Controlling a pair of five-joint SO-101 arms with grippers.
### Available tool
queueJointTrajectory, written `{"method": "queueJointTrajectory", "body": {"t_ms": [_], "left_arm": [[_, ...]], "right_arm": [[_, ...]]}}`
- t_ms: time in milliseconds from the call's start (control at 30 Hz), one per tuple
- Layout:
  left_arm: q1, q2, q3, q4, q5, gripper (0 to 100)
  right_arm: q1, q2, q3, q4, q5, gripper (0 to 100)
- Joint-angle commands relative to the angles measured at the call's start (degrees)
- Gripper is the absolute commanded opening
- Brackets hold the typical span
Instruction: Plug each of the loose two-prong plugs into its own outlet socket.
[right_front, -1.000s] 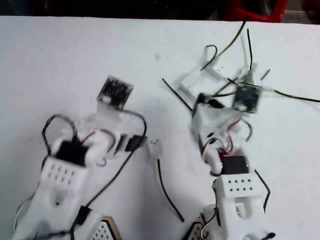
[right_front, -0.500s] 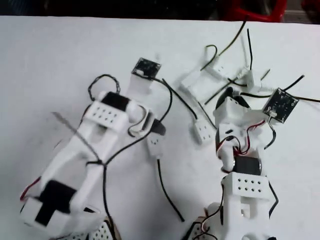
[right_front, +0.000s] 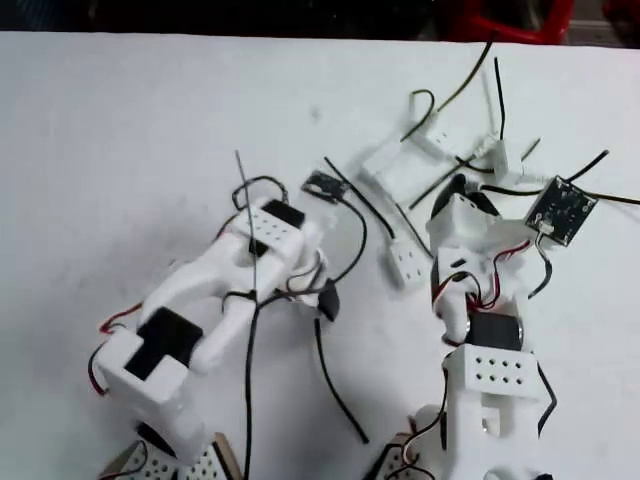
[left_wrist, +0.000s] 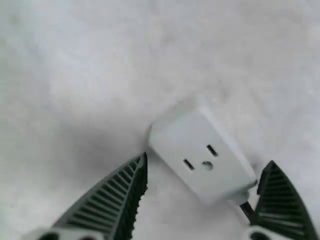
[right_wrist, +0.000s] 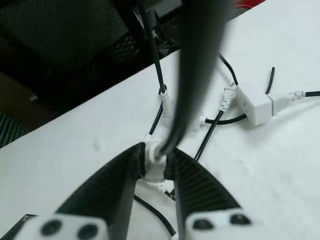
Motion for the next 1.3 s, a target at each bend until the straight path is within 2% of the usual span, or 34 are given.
{"method": "queueJointTrajectory", "body": {"t_ms": [0,133,367,433,533,767,933,1067,1267], "left_arm": [[-0.2,-0.2,-2.7,-3.1,-7.7,22],[-2.0,-0.2,-2.7,-6.9,-20.7,11],[-6.8,-0.2,-6.0,-9.0,-49.0,11],[-8.4,-0.2,-8.2,-7.4,-52.5,15],[-10.0,-0.3,-12.7,-3.0,-52.3,25],[-10.0,-0.2,-22.9,7.1,-51.3,26],[-8.8,0.2,-24.0,7.6,-50.7,26],[-5.9,-0.1,-24.1,7.9,-50.5,20],[-3.8,0.3,-22.6,4.3,-41.6,24]], "right_arm": [[0.7,0.2,-3.3,-1.1,0.1,1.7],[0.7,0.2,-3.3,-1.1,0.1,1.7],[0.7,0.2,-3.3,-1.1,0.1,1.7],[0.7,0.2,-3.3,-1.1,0.1,1.7],[0.7,0.2,-3.3,-1.1,0.1,1.7],[0.7,0.2,-3.3,-1.1,0.1,1.7],[0.7,0.2,-3.3,-1.1,0.1,1.7],[0.7,0.2,-3.3,-1.1,0.1,1.7],[0.7,0.2,-3.3,-1.1,0.1,1.7]]}}
